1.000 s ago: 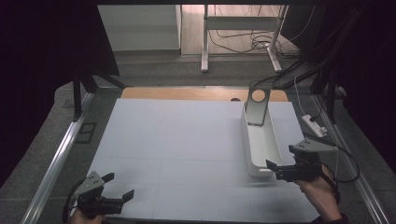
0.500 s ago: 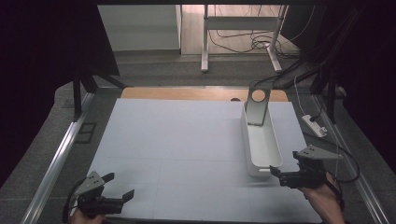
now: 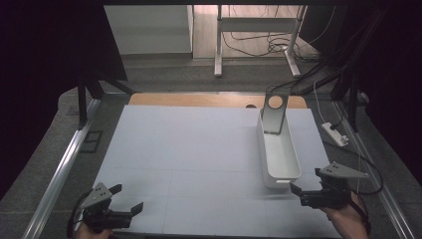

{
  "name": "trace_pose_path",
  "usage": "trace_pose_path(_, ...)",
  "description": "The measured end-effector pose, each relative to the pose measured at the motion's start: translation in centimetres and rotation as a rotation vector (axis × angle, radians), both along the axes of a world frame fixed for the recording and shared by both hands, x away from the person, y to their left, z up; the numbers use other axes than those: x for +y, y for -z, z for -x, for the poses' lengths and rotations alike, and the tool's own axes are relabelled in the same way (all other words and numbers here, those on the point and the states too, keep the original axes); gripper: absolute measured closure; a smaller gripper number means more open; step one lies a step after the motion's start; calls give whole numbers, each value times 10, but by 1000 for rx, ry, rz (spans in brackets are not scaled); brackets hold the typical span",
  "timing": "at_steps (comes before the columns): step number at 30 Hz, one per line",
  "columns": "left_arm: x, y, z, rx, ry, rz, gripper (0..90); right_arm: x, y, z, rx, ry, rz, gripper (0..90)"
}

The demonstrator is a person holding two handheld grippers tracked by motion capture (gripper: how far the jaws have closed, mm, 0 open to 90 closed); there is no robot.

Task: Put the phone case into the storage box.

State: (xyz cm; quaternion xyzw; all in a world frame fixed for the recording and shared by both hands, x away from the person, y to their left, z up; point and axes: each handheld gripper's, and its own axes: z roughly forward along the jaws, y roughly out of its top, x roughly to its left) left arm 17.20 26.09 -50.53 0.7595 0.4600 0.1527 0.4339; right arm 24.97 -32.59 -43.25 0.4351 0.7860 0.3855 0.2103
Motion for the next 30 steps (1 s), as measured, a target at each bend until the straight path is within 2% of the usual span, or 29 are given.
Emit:
trace_pose_path(8, -1, 0, 0, 1, -3, -10, 0, -2, 6, 7, 11, 10, 18, 0)
trace_pose_path(30, -4, 0, -1, 4, -4, -33, 0, -11, 26, 23, 49, 35, 20, 0)
